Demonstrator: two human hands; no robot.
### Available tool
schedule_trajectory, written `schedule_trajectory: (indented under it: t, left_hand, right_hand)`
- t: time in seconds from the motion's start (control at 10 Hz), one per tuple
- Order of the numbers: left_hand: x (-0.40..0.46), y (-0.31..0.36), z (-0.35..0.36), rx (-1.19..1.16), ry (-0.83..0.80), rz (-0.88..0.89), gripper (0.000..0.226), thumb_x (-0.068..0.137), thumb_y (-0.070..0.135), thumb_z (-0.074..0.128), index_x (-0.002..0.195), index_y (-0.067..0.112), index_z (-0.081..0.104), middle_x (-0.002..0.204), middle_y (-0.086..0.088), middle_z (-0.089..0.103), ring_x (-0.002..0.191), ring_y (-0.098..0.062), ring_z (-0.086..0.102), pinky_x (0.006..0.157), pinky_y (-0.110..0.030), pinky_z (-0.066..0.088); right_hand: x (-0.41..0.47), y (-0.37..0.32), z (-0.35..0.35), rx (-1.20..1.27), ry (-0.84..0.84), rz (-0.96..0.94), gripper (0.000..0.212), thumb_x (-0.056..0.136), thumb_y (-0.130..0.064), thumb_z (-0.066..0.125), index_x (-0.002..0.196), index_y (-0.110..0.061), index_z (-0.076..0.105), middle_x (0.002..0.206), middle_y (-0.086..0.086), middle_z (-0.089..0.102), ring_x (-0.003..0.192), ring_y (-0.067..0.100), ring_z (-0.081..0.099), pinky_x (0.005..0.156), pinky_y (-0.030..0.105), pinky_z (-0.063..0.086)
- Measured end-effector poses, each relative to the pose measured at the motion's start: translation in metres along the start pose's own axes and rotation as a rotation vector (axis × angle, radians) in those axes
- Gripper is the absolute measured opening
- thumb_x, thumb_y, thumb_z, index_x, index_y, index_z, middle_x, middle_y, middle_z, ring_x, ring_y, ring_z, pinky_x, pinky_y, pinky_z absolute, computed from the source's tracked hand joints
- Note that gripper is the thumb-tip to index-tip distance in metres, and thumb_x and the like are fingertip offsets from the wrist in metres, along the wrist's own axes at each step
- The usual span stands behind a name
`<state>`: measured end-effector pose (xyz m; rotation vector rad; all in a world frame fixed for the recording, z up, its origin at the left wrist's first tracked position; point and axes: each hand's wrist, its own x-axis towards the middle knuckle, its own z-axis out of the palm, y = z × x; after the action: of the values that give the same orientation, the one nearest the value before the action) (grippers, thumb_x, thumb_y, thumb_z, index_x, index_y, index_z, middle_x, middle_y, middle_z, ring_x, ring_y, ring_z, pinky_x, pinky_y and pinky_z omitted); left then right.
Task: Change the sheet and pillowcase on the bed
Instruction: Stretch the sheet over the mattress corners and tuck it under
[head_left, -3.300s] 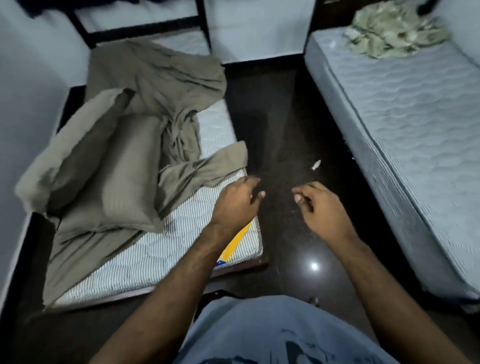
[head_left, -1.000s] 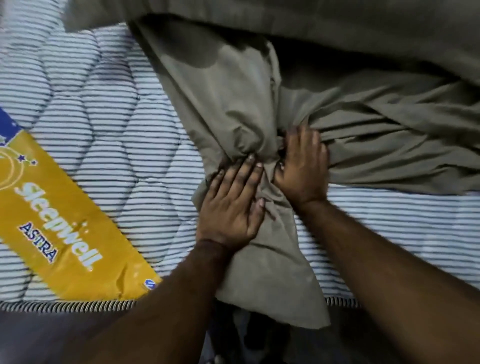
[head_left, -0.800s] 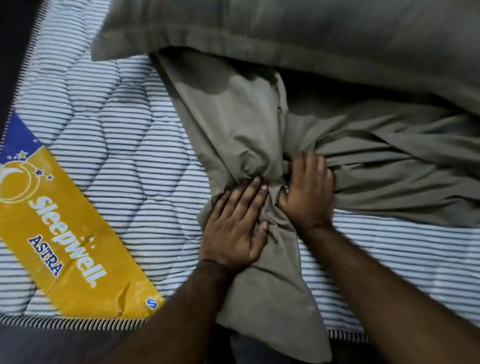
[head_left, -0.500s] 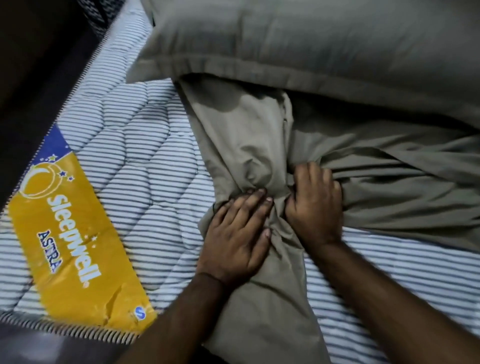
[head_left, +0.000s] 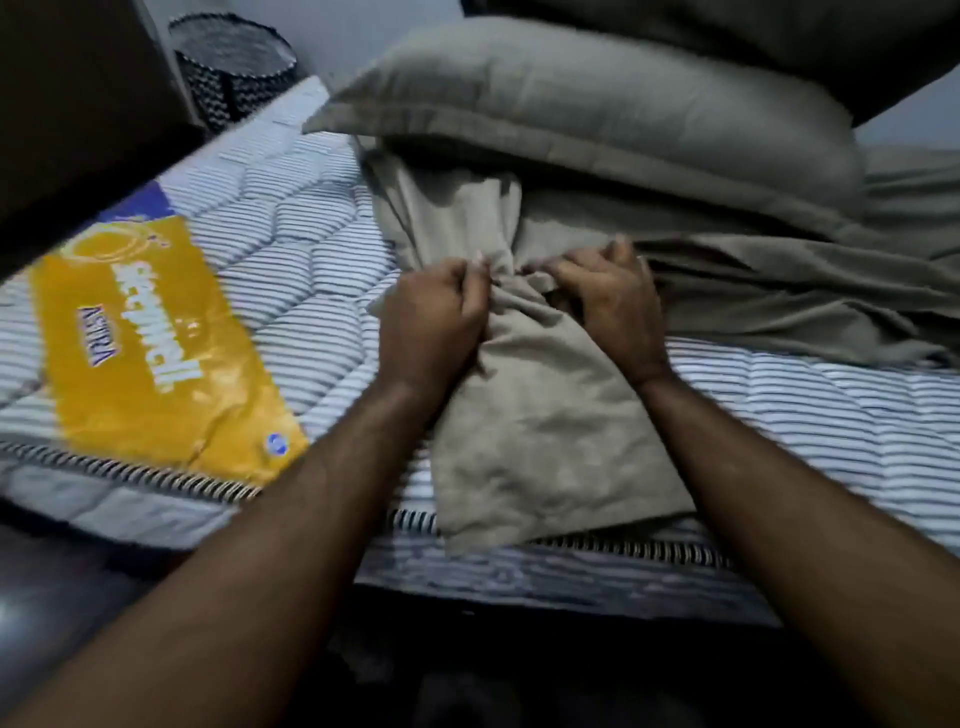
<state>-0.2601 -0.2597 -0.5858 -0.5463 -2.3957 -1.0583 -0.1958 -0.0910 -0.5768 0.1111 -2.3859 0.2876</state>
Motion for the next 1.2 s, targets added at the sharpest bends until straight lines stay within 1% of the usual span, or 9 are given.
schedule_trajectory:
  t: [0.2, 0.4, 0.6, 0.7, 0.8, 0.9, 1.0, 1.1, 1.2]
  left_hand:
    - [-0.018, 0.012, -0.057, 0.236, -0.26, 0.009, 0.049, 0.098, 0.051, 0.049, 0.086, 0.007, 0.07, 0.087, -0.019, 0.07, 0.09, -0.04, 0.066, 0.066, -0.038, 0.042]
    - [-0.023, -0.039, -0.105, 0.111, -0.282, 0.029, 0.054, 0.089, 0.063, 0.061, 0.063, 0.019, 0.04, 0.077, -0.018, 0.064, 0.079, -0.037, 0.062, 0.059, -0.039, 0.035]
    - [-0.024, -0.087, -0.141, -0.103, -0.183, -0.099, 0.046, 0.08, 0.049, 0.072, 0.068, 0.019, 0.039, 0.059, 0.004, 0.044, 0.063, -0.022, 0.046, 0.056, -0.041, 0.036]
    - [-0.029, -0.085, -0.139, -0.075, -0.142, 0.038, 0.017, 0.084, 0.027, 0.072, 0.09, 0.023, 0.057, 0.088, -0.001, 0.054, 0.086, -0.026, 0.053, 0.072, -0.04, 0.044]
    - [-0.034, -0.085, -0.142, -0.052, -0.22, 0.241, 0.022, 0.087, 0.038, 0.06, 0.108, 0.039, 0.067, 0.122, 0.008, 0.059, 0.111, -0.019, 0.048, 0.093, -0.037, 0.04]
    - [-0.043, -0.091, -0.141, -0.125, -0.346, 0.342, 0.023, 0.085, 0.044, 0.046, 0.093, 0.048, 0.068, 0.103, 0.012, 0.069, 0.101, -0.016, 0.059, 0.086, -0.041, 0.036]
    - [-0.045, -0.097, -0.145, -0.224, -0.26, 0.196, 0.027, 0.092, 0.03, 0.049, 0.084, 0.016, 0.071, 0.083, -0.005, 0.067, 0.087, -0.026, 0.061, 0.071, -0.036, 0.032]
    - [-0.045, -0.089, -0.163, -0.504, -0.154, -0.195, 0.03, 0.099, 0.031, 0.049, 0.073, 0.02, 0.058, 0.077, -0.003, 0.064, 0.075, -0.024, 0.061, 0.07, -0.035, 0.039]
    - [-0.042, -0.092, -0.172, -0.935, 0.054, -0.494, 0.048, 0.099, 0.038, 0.05, 0.056, 0.021, 0.062, 0.063, 0.009, 0.056, 0.065, -0.01, 0.05, 0.075, -0.035, 0.043]
  right_hand:
    - [-0.038, -0.055, -0.049, -0.118, -0.42, 0.038, 0.05, 0.079, -0.069, 0.032, 0.113, -0.033, 0.041, 0.085, 0.011, 0.065, 0.078, 0.035, 0.066, 0.058, 0.033, 0.034]
    - [-0.056, -0.132, -0.063, 0.013, -0.81, 0.319, 0.03, 0.106, -0.018, 0.047, 0.122, 0.0, 0.065, 0.124, 0.02, 0.066, 0.111, 0.021, 0.061, 0.083, 0.035, 0.039]
    - [-0.077, -0.193, -0.071, 0.186, -0.911, -0.198, 0.043, 0.092, -0.064, 0.046, 0.115, -0.03, 0.061, 0.109, -0.013, 0.071, 0.11, 0.011, 0.064, 0.088, 0.024, 0.052]
    - [-0.06, -0.184, -0.073, 0.432, -0.965, -0.018, 0.031, 0.099, -0.023, 0.061, 0.126, -0.009, 0.063, 0.111, -0.004, 0.062, 0.095, -0.005, 0.055, 0.078, 0.002, 0.039]
    - [-0.037, -0.19, -0.07, 0.647, -0.639, 0.115, 0.028, 0.101, -0.001, 0.048, 0.123, -0.009, 0.063, 0.116, 0.001, 0.066, 0.103, 0.0, 0.063, 0.084, 0.011, 0.043]
    - [-0.034, -0.185, -0.046, 0.513, -0.503, 0.195, 0.034, 0.089, -0.027, 0.057, 0.114, -0.006, 0.068, 0.119, 0.011, 0.069, 0.114, 0.02, 0.063, 0.097, 0.036, 0.05]
    - [-0.038, -0.185, -0.034, 0.166, -0.683, 0.09, 0.056, 0.097, -0.038, 0.058, 0.143, -0.007, 0.049, 0.149, 0.005, 0.046, 0.141, 0.022, 0.039, 0.11, 0.012, 0.017]
    - [-0.021, -0.209, -0.03, 0.083, -0.833, -0.02, 0.062, 0.103, -0.035, 0.051, 0.156, -0.016, 0.026, 0.161, -0.008, 0.018, 0.15, 0.01, 0.018, 0.104, 0.001, -0.009]
    - [-0.001, -0.226, -0.013, 0.001, -0.699, -0.128, 0.056, 0.094, -0.037, 0.064, 0.144, -0.018, 0.05, 0.149, 0.002, 0.049, 0.138, 0.018, 0.043, 0.108, 0.01, 0.02]
